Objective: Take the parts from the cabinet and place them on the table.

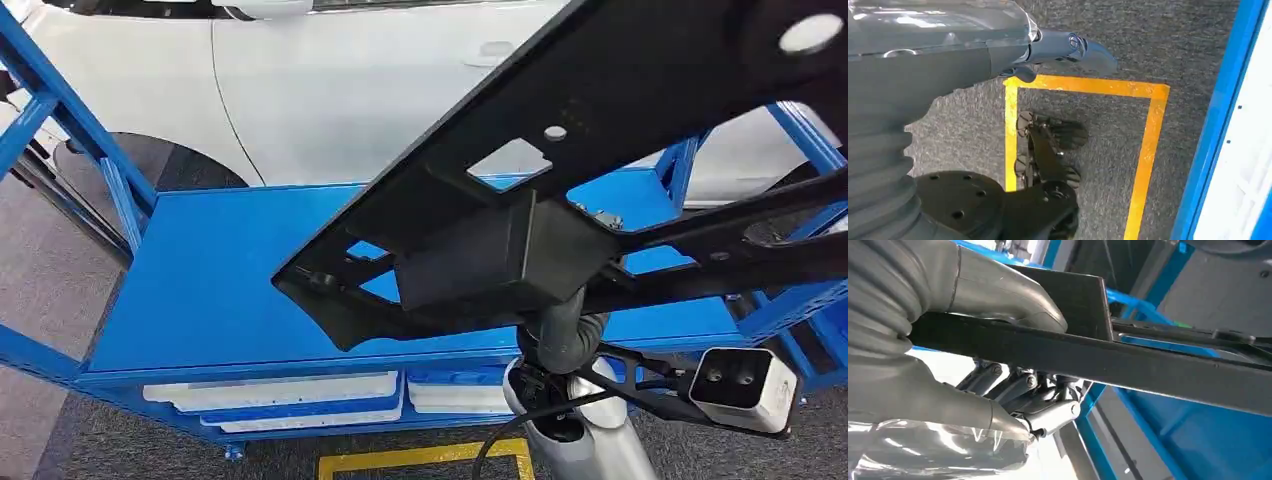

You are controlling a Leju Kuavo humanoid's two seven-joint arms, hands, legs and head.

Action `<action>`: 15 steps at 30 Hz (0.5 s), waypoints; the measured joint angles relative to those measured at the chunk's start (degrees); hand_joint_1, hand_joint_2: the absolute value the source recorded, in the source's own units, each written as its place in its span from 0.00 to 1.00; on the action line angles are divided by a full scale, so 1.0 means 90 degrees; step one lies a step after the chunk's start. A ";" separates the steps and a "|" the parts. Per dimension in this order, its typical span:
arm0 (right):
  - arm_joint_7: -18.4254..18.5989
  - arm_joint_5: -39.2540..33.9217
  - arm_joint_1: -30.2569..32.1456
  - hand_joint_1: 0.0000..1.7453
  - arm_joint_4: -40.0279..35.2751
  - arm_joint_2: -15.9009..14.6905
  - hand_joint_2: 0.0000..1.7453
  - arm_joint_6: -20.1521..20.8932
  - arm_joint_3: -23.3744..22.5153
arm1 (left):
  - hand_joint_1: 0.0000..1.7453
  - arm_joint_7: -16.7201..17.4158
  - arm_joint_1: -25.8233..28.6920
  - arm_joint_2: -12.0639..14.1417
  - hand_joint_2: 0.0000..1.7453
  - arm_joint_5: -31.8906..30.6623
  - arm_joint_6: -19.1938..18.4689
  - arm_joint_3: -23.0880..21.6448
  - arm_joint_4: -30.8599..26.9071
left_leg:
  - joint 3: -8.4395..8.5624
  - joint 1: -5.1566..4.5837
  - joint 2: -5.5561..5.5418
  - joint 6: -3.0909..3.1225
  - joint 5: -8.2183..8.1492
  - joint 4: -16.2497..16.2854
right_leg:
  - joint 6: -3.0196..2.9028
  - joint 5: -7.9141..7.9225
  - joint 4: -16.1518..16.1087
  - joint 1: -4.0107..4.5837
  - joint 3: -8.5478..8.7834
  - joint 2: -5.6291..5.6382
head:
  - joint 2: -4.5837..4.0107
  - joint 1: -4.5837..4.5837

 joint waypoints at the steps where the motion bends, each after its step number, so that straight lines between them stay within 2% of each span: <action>1: 0.0000 0.0000 0.0000 1.00 0.0000 0.0000 1.00 0.0000 0.0000 | 0.00 0.0000 0.0000 0.0000 1.00 0.0000 0.0000 0.0000 0.0000 | -0.0004 0.0000 0.0001 0.0001 0.0001 0.0004 | 0.0003 0.0002 -0.0001 -0.0001 -0.0001 0.0000 | 0.0000 0.0000; 2: 0.0009 -0.0005 0.0000 1.00 0.0000 0.0000 1.00 -0.0007 0.0007 | 0.00 0.0005 0.0001 0.0000 1.00 0.0002 0.0005 0.0002 0.0000 | -0.0014 -0.0001 0.0001 0.0003 0.0002 0.0010 | 0.0010 0.0006 -0.0002 -0.0003 -0.0004 0.0000 | 0.0000 0.0007; 3: 0.0053 -0.0027 -0.0001 1.00 0.0002 -0.0039 1.00 -0.0044 0.0063 | 0.00 0.0046 0.0010 0.0000 1.00 0.0024 0.0046 0.0022 0.0000 | -0.0048 -0.0009 -0.0007 0.0069 0.0039 0.0009 | 0.0078 0.0047 -0.0015 -0.0019 -0.0019 -0.0003 | 0.0000 0.0005; 4: 0.0061 -0.0039 -0.0006 1.00 0.0002 -0.0058 1.00 -0.0065 0.0070 | 0.00 0.0053 0.0022 -0.0002 1.00 0.0041 0.0049 0.0034 0.0000 | -0.0053 0.0027 0.0005 0.0127 0.0079 -0.0053 | 0.0109 0.0044 -0.0004 0.0013 -0.0029 0.0002 | 0.0000 -0.0005; 5: 0.0085 -0.0075 -0.0029 1.00 0.0002 -0.0102 1.00 -0.0114 0.0080 | 0.00 0.0078 0.0016 -0.0005 1.00 0.0061 0.0070 0.0049 0.0000 | -0.0074 0.0045 0.0027 0.0201 0.0146 -0.0092 | 0.0170 -0.0266 0.0235 -0.0020 -0.0128 0.0000 | 0.0000 0.0024; 6: 0.0141 -0.0264 -0.0141 1.00 0.0031 -0.0311 1.00 -0.0369 0.0097 | 0.00 0.0134 0.0023 0.0010 1.00 0.0063 0.0121 0.0092 0.0000 | -0.0271 0.0037 0.0040 0.0226 0.0275 -0.0073 | 0.0284 -0.1181 0.1982 -0.0098 -0.0718 -0.0001 | 0.0000 0.0039; 7: 0.0141 -0.0306 -0.0156 1.00 0.0036 -0.0355 1.00 -0.0408 0.0097 | 0.00 0.0153 0.0026 0.0012 1.00 0.0063 0.0138 0.0100 0.0000 | -0.0320 0.0037 0.0039 0.0217 0.0311 -0.0062 | 0.0288 -0.1070 0.1858 -0.0113 -0.0589 -0.0002 | 0.0000 0.0044; 8: 0.0136 -0.0347 -0.0172 1.00 0.0041 -0.0401 1.00 -0.0447 0.0097 | 0.00 0.0168 0.0030 0.0012 1.00 0.0063 0.0146 0.0102 0.0000 | -0.0369 0.0038 0.0034 0.0200 0.0343 -0.0051 | 0.0280 -0.0858 0.1434 -0.0126 -0.0312 -0.0002 | 0.0000 0.0039; 9: 0.0119 -0.0369 -0.0184 1.00 0.0041 -0.0432 1.00 -0.0449 0.0100 | 0.00 0.0180 0.0032 0.0012 1.00 0.0061 0.0151 0.0104 0.0000 | -0.0413 0.0038 0.0026 0.0185 0.0373 -0.0036 | 0.0261 -0.0643 0.0844 -0.0128 0.0053 -0.0003 | 0.0000 0.0041; 10: 0.0100 -0.0396 -0.0196 1.00 0.0039 -0.0459 1.00 -0.0449 0.0107 | 0.00 0.0184 0.0033 0.0012 1.00 0.0061 0.0150 0.0109 0.0000 | -0.0446 0.0038 0.0017 0.0157 0.0405 -0.0020 | 0.0227 -0.0484 0.0162 -0.0127 0.0495 -0.0003 | 0.0000 0.0041; 11: 0.0085 -0.0418 -0.0207 1.00 0.0039 -0.0474 1.00 -0.0452 0.0119 | 0.00 0.0184 0.0036 0.0012 1.00 0.0058 0.0150 0.0114 0.0000 | -0.0472 0.0022 0.0011 0.0116 0.0438 -0.0016 | 0.0205 -0.0580 -0.0136 -0.0102 0.0634 0.0002 | 0.0000 0.0034; 12: 0.0058 -0.0423 -0.0191 1.00 0.0034 -0.0495 1.00 -0.0456 0.0129 | 0.00 0.0182 0.0037 0.0014 1.00 0.0058 0.0150 0.0119 0.0000 | -0.0453 0.0024 0.0011 0.0068 0.0483 -0.0050 | 0.0181 -0.0417 -0.0064 -0.0063 0.0579 0.0010 | 0.0000 0.0026; 13: 0.0034 -0.0422 -0.0192 1.00 0.0034 -0.0522 1.00 -0.0454 0.0134 | 0.00 0.0177 0.0040 0.0027 1.00 0.0061 0.0151 0.0129 0.0000 | -0.0456 0.0027 0.0011 0.0025 0.0522 -0.0049 | 0.0162 -0.0429 -0.0113 -0.0056 0.0566 0.0013 | 0.0000 0.0046; 15: 0.0002 -0.0408 -0.0142 1.00 0.0005 -0.0544 1.00 -0.0435 0.0153 | 0.00 0.0160 0.0065 0.0039 1.00 0.0061 0.0150 0.0146 0.0000 | -0.0471 0.0022 0.0004 -0.0065 0.0627 -0.0113 | 0.0061 -0.0358 -0.0115 -0.0040 0.0501 0.0014 | 0.0000 0.0041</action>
